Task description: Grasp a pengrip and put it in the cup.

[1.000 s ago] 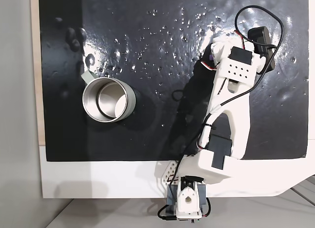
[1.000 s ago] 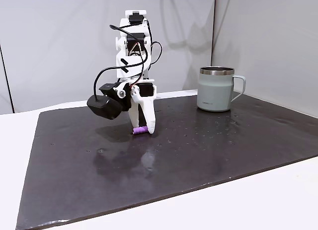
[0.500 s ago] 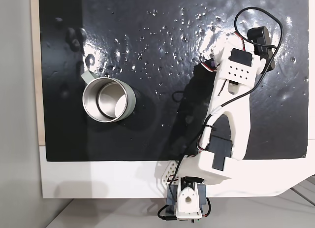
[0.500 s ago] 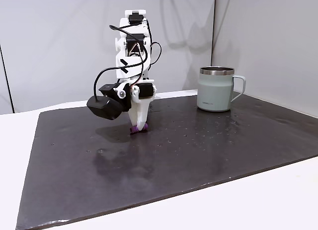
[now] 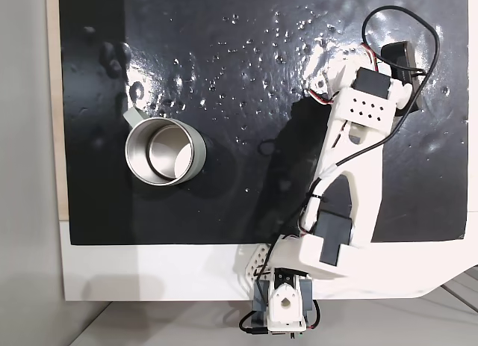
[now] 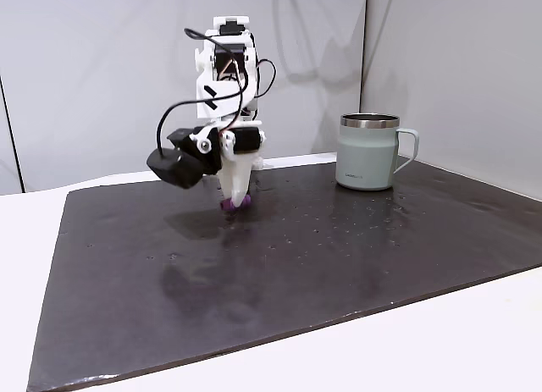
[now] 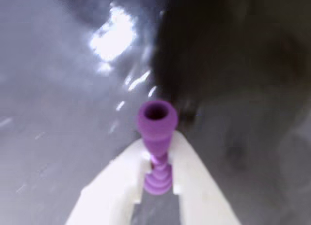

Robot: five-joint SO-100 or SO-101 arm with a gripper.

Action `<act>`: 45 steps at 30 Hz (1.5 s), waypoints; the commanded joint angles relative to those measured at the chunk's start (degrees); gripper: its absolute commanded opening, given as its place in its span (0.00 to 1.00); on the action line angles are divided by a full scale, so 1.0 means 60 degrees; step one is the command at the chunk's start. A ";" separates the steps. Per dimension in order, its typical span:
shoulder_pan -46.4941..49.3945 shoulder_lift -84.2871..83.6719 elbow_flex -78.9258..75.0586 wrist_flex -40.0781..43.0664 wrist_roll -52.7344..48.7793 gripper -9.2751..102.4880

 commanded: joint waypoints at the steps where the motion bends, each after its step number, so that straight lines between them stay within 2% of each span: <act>1: 0.0044 0.1641 -0.0791 0.0674 0.0264 0.08; 10: -0.0249 0.3984 -0.2007 0.2505 0.0571 0.09; 19: -0.1128 0.5083 -0.2446 0.3369 0.0923 0.09; 27: -0.3677 0.4556 -0.3721 0.4731 0.2168 0.08; 38: -0.7031 0.3735 -0.3896 0.4805 0.3560 0.08; 45: -0.8687 0.3501 -0.3750 0.4834 0.3721 0.08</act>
